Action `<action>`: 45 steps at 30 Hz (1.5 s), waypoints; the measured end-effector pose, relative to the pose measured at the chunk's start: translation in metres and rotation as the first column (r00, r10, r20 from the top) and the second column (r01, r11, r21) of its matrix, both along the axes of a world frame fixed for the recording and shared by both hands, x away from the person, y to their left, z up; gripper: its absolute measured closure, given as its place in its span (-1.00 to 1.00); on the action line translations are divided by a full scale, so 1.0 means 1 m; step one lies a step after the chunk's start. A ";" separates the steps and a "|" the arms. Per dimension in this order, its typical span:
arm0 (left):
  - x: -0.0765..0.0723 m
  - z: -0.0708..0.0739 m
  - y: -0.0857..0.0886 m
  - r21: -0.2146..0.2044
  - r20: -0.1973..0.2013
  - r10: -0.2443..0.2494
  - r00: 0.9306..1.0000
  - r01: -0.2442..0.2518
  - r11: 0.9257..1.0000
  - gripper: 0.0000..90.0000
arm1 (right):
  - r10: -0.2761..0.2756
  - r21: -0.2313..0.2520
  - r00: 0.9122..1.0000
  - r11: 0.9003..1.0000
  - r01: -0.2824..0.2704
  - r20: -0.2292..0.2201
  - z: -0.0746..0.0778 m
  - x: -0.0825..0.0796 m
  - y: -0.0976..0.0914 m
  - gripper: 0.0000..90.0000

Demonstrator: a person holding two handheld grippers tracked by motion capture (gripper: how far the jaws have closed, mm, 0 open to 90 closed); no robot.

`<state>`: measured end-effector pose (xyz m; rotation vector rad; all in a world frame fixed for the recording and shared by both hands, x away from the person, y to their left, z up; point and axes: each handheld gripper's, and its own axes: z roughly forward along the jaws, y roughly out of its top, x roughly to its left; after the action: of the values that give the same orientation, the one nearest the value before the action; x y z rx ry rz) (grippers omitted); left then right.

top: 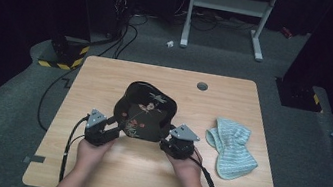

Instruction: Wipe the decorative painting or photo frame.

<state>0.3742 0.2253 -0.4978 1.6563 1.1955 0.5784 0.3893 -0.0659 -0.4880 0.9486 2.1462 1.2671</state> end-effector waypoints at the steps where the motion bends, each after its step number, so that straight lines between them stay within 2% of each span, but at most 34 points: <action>1: 0.000 0.000 0.000 -0.003 0.000 -0.001 1.000 0.001 1.000 0.15 | -0.001 0.002 1.000 1.000 0.001 -0.002 0.000 -0.001 0.000 0.03; 6: -0.001 0.000 0.000 0.014 0.000 -0.006 1.000 0.006 1.000 0.15 | 0.004 0.001 1.000 1.000 -0.004 -0.005 0.000 -0.002 -0.002 0.01; 11: -0.004 0.000 0.002 0.042 -0.007 -0.009 1.000 0.009 0.999 0.02 | 0.005 0.006 1.000 1.000 -0.005 -0.009 0.001 -0.004 -0.005 -0.03; 14: -0.009 0.002 0.005 0.053 0.011 -0.004 1.000 0.003 0.999 -0.01 | 0.002 0.007 1.000 1.000 -0.002 -0.008 0.002 -0.006 -0.009 -0.05; 18: -0.016 -0.002 0.013 0.101 -0.005 0.013 1.000 -0.013 0.995 -0.03 | -0.011 -0.013 1.000 1.000 0.011 -0.010 0.000 -0.009 -0.020 -0.07; 19: -0.016 -0.002 0.013 0.101 -0.005 0.013 1.000 -0.013 0.995 -0.04 | -0.011 -0.013 1.000 1.000 0.011 -0.010 0.000 -0.009 -0.020 -0.07; 20: -0.018 -0.006 0.018 0.135 -0.033 0.025 0.999 -0.020 0.991 -0.06 | -0.025 -0.026 0.999 0.999 0.024 -0.028 -0.003 -0.010 -0.028 -0.11; 21: -0.018 -0.008 0.020 0.152 -0.053 0.025 0.998 -0.017 0.988 -0.08 | -0.029 -0.033 0.999 0.999 0.028 -0.035 -0.004 -0.010 -0.032 -0.13; 24: -0.023 -0.016 0.030 0.231 -0.110 0.035 0.993 -0.009 0.973 -0.19 | -0.047 -0.064 0.996 0.997 0.042 -0.076 -0.010 -0.012 -0.045 -0.23; 25: -0.023 -0.016 0.030 0.231 -0.110 0.035 0.993 -0.009 0.973 -0.23 | -0.057 -0.076 0.994 0.996 0.050 -0.090 -0.013 -0.013 -0.049 -0.26; 26: -0.027 -0.021 0.036 0.274 -0.137 0.046 0.989 -0.006 0.962 -0.25 | -0.065 -0.085 0.993 0.995 0.057 -0.098 -0.015 -0.014 -0.053 -0.28; 27: -0.030 -0.024 0.039 0.297 -0.152 0.052 0.987 -0.005 0.955 -0.28 | -0.074 -0.098 0.991 0.993 0.063 -0.110 -0.018 -0.016 -0.058 -0.31; 28: -0.034 -0.026 0.043 0.314 -0.168 0.050 0.984 0.005 0.949 -0.30 | -0.084 -0.112 0.989 0.991 0.070 -0.125 -0.021 -0.018 -0.064 -0.35; 29: -0.037 -0.028 0.046 0.320 -0.180 0.050 0.982 0.010 0.947 -0.32 | -0.098 -0.125 0.983 0.989 0.079 -0.154 -0.024 -0.020 -0.070 -0.40; 31: -0.043 -0.030 0.053 0.294 -0.194 0.046 0.980 0.013 0.956 -0.37 | -0.116 -0.144 0.972 0.986 0.088 -0.204 -0.029 -0.023 -0.078 -0.46; 33: -0.049 -0.031 0.059 0.276 -0.207 0.028 0.978 0.031 0.961 -0.39 | -0.134 -0.183 0.961 0.979 0.090 -0.241 -0.036 -0.028 -0.085 -0.52; 34: -0.049 -0.032 0.060 0.265 -0.213 0.024 0.977 0.035 0.964 -0.44 | -0.134 -0.173 0.962 0.980 0.094 -0.240 -0.037 -0.031 -0.088 -0.52; 36: -0.051 -0.033 0.060 0.262 -0.213 0.035 0.976 0.023 0.965 -0.54 | -0.137 -0.180 0.964 0.979 0.096 -0.229 -0.037 -0.035 -0.091 -0.54; 37: -0.052 -0.033 0.060 0.261 -0.209 0.040 0.977 0.016 0.965 -0.54 | -0.131 -0.179 0.966 0.980 0.092 -0.221 -0.038 -0.037 -0.091 -0.54; 40: -0.053 -0.033 0.058 0.272 -0.207 0.053 0.977 0.005 0.962 -0.59 | -0.112 -0.169 0.965 0.983 0.072 -0.237 -0.038 -0.037 -0.091 -0.54; 41: -0.052 -0.033 0.058 0.263 -0.215 0.046 0.975 0.012 0.965 -0.60 | -0.108 -0.166 0.965 0.984 0.069 -0.240 -0.038 -0.036 -0.092 -0.54; 45: -0.047 -0.033 0.058 0.261 -0.213 0.048 0.976 0.009 0.965 -0.61 | -0.112 -0.167 0.964 0.983 0.073 -0.241 -0.038 -0.036 -0.091 -0.54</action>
<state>0.3275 0.2831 -0.5309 1.9739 1.3390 0.5987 0.3529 -0.1574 -0.5259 1.1781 2.3200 0.9606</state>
